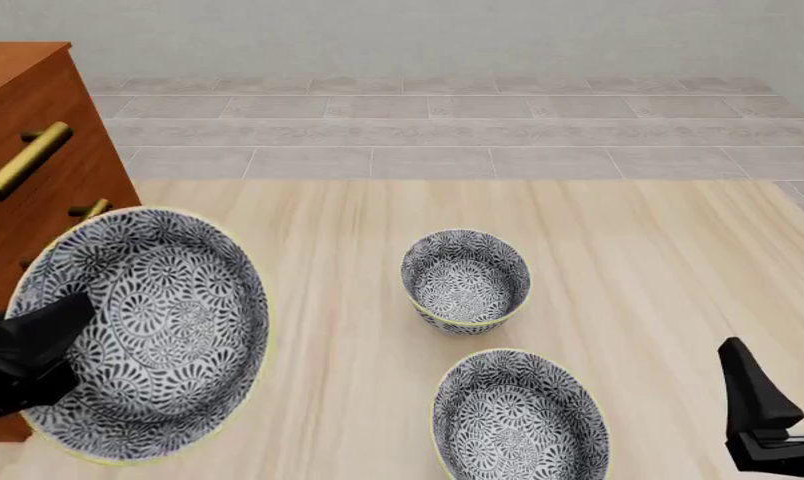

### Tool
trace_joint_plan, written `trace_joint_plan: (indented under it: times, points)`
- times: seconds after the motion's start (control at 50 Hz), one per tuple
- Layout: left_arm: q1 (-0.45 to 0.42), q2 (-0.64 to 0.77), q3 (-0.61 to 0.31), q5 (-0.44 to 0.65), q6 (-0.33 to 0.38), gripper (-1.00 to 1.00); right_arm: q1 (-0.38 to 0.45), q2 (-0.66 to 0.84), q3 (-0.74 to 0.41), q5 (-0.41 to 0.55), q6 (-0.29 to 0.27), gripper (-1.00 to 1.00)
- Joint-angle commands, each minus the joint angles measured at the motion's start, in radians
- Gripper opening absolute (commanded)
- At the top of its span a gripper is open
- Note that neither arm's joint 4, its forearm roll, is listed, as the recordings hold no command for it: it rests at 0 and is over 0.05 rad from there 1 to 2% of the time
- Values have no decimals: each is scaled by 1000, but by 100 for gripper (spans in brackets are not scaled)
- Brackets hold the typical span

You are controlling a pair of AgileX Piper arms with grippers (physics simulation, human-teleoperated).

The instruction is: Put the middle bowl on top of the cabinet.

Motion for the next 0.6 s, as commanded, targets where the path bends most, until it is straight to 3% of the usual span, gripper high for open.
trace_joint_plan:
  times: [0.02,0.12,0.16,0.6]
  points:
    - [34,44,-76,-2,34,-100,1,-16,-1,16,2,100]
    - [37,48,-81,-4,35,-100,1,-18,-1,18,2,100]
    - [58,87,-130,-9,44,-100,2,-25,-2,26,1,100]
    - [135,136,-282,43,54,-100,8,5,-11,0,-3,100]
